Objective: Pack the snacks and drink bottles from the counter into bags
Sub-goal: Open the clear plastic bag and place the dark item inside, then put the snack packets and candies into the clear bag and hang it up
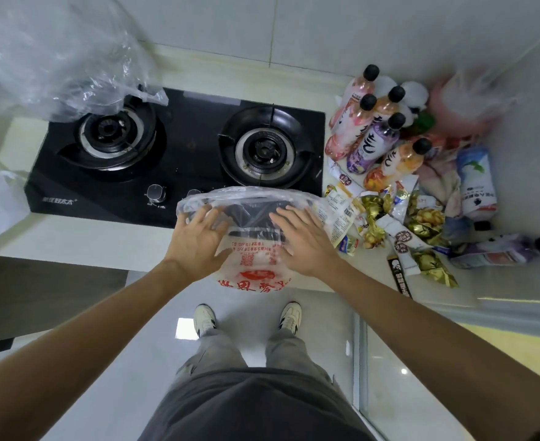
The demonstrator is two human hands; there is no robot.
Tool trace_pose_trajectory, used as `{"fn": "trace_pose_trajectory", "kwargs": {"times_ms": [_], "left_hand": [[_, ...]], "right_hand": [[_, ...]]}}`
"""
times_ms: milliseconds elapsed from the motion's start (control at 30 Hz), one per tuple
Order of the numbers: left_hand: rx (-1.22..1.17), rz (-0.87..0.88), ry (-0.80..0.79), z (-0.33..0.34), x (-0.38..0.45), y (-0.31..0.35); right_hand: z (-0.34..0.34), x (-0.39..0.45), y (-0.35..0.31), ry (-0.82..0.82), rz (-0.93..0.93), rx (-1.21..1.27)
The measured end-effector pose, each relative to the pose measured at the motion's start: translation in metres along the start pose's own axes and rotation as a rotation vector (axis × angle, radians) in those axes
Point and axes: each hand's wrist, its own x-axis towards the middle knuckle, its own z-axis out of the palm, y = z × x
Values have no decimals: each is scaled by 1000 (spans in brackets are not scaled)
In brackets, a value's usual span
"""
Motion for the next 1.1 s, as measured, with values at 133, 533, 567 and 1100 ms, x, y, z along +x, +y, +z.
{"fn": "trace_pose_trajectory", "kwargs": {"times_ms": [133,533,567,1100], "left_hand": [[-106,32,129,-19,-5,18],[-267,351,136,-33,32,134],[-275,363,129,-31,36,146],[-159,70,-154,30,96,304]], "right_hand": [[-13,-24,-7,173,80,128],[-9,-124,53,323,479,185],[-8,-132,62,299,505,186],[36,-212,166,68,619,267]]}}
